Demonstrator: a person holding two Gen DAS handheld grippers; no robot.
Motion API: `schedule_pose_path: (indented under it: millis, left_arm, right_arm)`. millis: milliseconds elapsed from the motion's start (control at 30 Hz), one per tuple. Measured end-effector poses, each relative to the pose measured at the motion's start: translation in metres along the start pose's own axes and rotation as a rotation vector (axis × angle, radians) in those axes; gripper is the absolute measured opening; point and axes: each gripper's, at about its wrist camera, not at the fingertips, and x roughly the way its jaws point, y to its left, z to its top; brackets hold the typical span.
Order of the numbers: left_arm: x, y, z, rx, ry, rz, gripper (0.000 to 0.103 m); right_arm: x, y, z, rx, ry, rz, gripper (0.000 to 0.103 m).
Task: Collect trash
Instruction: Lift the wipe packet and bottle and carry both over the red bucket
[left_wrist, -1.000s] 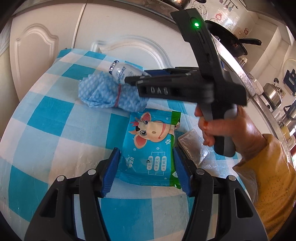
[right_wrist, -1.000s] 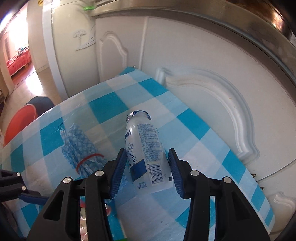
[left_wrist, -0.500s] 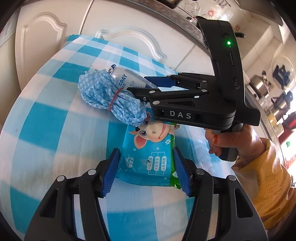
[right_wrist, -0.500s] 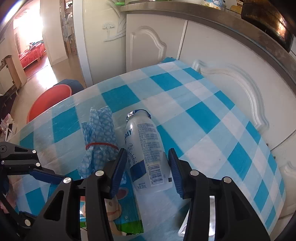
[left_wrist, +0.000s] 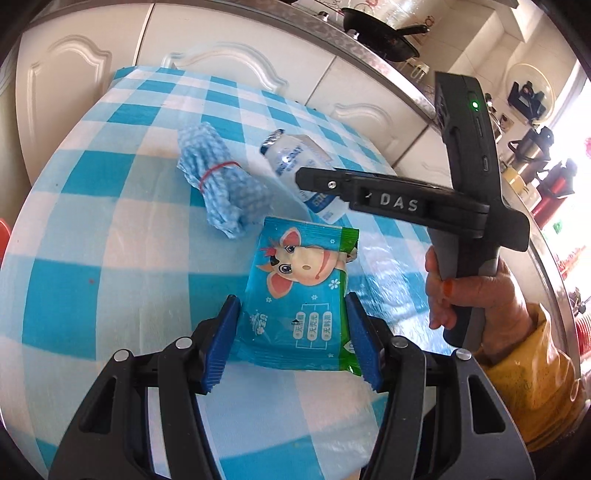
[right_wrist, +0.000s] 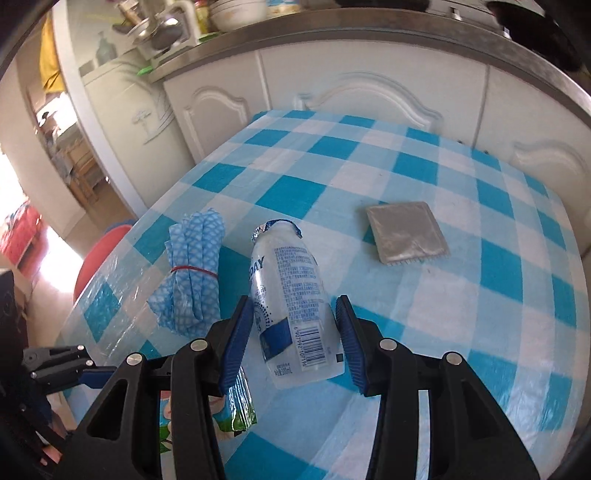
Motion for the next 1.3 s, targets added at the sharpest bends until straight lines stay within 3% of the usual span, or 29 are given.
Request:
schedule_pose_path:
  millis: [300, 400, 567, 600, 667, 700, 733, 833, 967, 1033, 1133, 1300]
  left_arm:
    - [-0.025, -0.015, -0.018, 0.029, -0.032, -0.049, 0.058]
    - [-0.036, -0.018, -0.022, 0.042, -0.043, -0.062, 0.043]
    - [-0.037, -0.014, -0.029, 0.051, -0.024, -0.053, 0.043]
    - [-0.036, -0.014, -0.031, 0.053, -0.009, -0.07, 0.044]
    - [-0.037, -0.019, -0.034, 0.086, 0.007, -0.084, 0.06]
    - [-0.037, -0.025, -0.036, 0.121, 0.008, -0.079, 0.076]
    - [-0.036, -0.031, -0.038, 0.162, 0.002, -0.057, 0.079]
    - [-0.022, -0.05, -0.044, 0.304, 0.023, 0.043, 0.079]
    - [0.0, -0.061, -0.046, 0.387, 0.063, 0.112, 0.079]
    - [0.008, -0.062, -0.046, 0.405, 0.075, 0.15, 0.067]
    - [0.013, -0.063, -0.046, 0.423, 0.065, 0.18, 0.059]
    - [0.013, -0.065, -0.046, 0.418, 0.056, 0.183, 0.054]
  right_arm:
    - [-0.052, -0.012, -0.061, 0.287, -0.083, -0.005, 0.048]
    - [-0.064, -0.009, -0.08, 0.319, -0.09, -0.032, 0.048]
    - [-0.073, -0.005, -0.099, 0.342, -0.092, -0.051, 0.048]
    - [-0.075, -0.005, -0.102, 0.344, -0.095, -0.052, 0.048]
    - [-0.081, -0.004, -0.106, 0.354, -0.104, -0.051, 0.048]
    - [-0.083, -0.005, -0.108, 0.359, -0.108, -0.052, 0.048]
    - [-0.085, -0.005, -0.109, 0.364, -0.113, -0.053, 0.048]
    - [-0.091, -0.005, -0.112, 0.373, -0.127, -0.046, 0.048]
    - [-0.098, -0.004, -0.113, 0.372, -0.143, -0.046, 0.048]
    - [-0.101, -0.004, -0.115, 0.375, -0.149, -0.048, 0.048]
    - [-0.104, -0.004, -0.117, 0.377, -0.151, -0.047, 0.048]
    - [-0.108, -0.003, -0.119, 0.384, -0.162, -0.042, 0.048]
